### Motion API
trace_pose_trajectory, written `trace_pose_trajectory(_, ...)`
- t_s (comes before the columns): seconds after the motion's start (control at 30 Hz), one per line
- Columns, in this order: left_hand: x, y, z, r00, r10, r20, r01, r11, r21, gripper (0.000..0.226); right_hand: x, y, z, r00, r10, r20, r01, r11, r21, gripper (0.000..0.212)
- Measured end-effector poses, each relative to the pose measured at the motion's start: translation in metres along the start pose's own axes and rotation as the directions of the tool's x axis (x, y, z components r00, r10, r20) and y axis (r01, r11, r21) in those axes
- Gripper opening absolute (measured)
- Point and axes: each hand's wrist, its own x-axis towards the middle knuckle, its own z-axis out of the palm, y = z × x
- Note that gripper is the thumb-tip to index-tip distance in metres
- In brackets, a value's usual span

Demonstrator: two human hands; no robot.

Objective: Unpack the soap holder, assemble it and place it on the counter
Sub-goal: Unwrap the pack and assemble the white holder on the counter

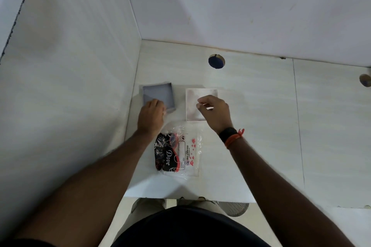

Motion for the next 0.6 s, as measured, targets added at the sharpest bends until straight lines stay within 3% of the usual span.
trace_pose_trajectory(0.1,0.011,0.022,-0.024,0.963,-0.160,-0.215,0.116,0.972,-0.202,0.008,0.000,-0.005,0.008,0.995,0.046,-0.089,-0.032,0.989,0.147,0.012)
trace_pose_trajectory(0.17,0.021,0.040,-0.047,0.892,-0.364,-0.269,0.216,0.864,-0.455,0.016,0.006,-0.010,0.010,0.990,0.099,-0.104,-0.073,0.970,0.233,0.022)
trace_pose_trajectory(0.27,0.039,0.063,-0.066,0.807,-0.566,-0.167,0.269,0.604,-0.750,0.025,0.018,-0.020,0.009,0.981,0.167,-0.096,-0.130,0.940,0.314,0.039)
trace_pose_trajectory(0.37,0.048,0.082,-0.059,0.822,-0.566,0.068,0.381,0.457,-0.804,0.029,0.025,-0.023,0.000,0.968,0.168,-0.187,-0.112,0.954,0.278,0.026)
trace_pose_trajectory(0.47,0.049,0.090,-0.041,0.832,-0.542,0.117,0.469,0.575,-0.670,0.025,0.021,-0.015,-0.011,0.929,0.240,-0.281,-0.192,0.964,0.186,0.024)
trace_pose_trajectory(0.6,0.048,0.092,-0.028,0.848,-0.497,0.184,0.513,0.683,-0.520,0.029,0.015,0.006,-0.019,0.893,0.356,-0.275,-0.335,0.934,0.120,0.026)
